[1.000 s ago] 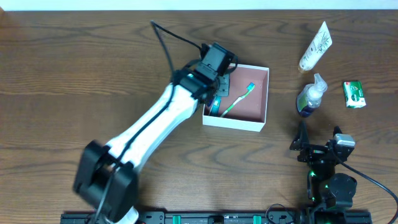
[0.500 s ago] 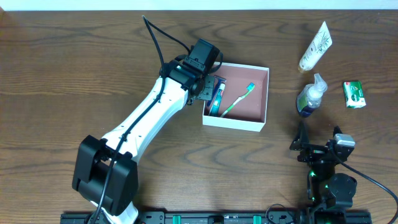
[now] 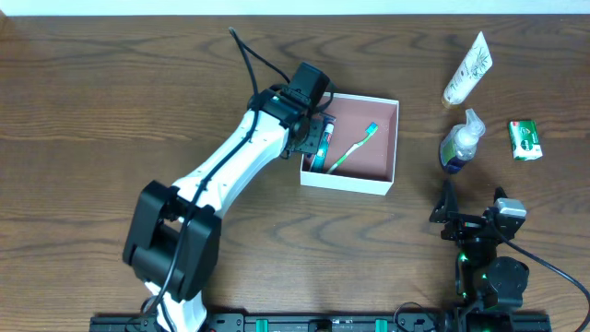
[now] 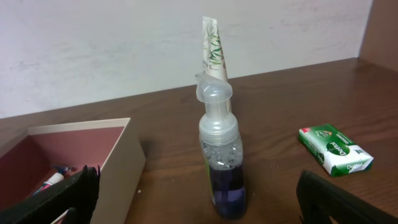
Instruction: Pack container
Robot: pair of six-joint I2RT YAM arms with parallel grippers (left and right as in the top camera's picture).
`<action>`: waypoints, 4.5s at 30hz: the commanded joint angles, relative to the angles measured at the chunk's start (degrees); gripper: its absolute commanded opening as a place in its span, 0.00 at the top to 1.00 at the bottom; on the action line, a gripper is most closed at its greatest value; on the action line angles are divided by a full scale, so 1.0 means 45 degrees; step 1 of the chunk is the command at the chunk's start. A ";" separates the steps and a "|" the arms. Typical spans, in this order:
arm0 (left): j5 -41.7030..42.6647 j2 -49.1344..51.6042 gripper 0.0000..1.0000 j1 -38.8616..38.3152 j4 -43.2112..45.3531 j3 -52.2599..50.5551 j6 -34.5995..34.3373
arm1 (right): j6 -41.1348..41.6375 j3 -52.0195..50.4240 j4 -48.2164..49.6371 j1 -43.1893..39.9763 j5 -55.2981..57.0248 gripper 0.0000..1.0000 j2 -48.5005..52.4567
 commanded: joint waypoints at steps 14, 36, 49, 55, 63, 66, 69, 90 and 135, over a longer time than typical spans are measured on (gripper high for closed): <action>0.0568 0.0491 0.81 0.0005 0.0189 -0.0029 -0.0267 | -0.0185 -0.0044 -0.0024 -0.0126 -0.0049 0.01 -0.0058; 0.0559 0.0573 0.94 0.0005 0.0311 -0.0029 -0.3536 | -0.0185 -0.0044 -0.0024 -0.0126 -0.0049 0.01 -0.0058; 0.0554 0.0573 0.94 0.0005 0.0379 -0.0029 -0.4401 | -0.0185 -0.0044 -0.0024 -0.0126 -0.0049 0.01 -0.0058; 0.0500 0.0573 0.94 0.0005 0.0136 -0.0029 -0.5197 | -0.0185 -0.0044 -0.0024 -0.0126 -0.0049 0.01 -0.0058; 0.0495 0.0573 0.94 0.0005 0.0185 -0.0029 -0.4507 | -0.0185 -0.0044 -0.0024 -0.0126 -0.0049 0.01 -0.0058; 0.0486 0.0573 0.94 0.0010 0.0151 -0.0029 -0.4206 | -0.0180 -0.0044 -0.0024 -0.0126 -0.0049 0.01 -0.0058; 0.0457 0.0573 0.94 0.0010 0.0175 -0.0029 -0.3803 | -0.0185 -0.0044 -0.0024 -0.0126 -0.0049 0.01 -0.0058; 0.0413 0.0568 0.84 0.0010 0.0189 -0.0029 -0.3249 | -0.0185 -0.0044 -0.0024 -0.0126 -0.0049 0.01 -0.0058; -0.2123 -1.4571 0.36 0.4498 -0.4381 -0.2803 -0.2205 | -0.0185 -0.0044 -0.0024 -0.0126 -0.0049 0.01 -0.0058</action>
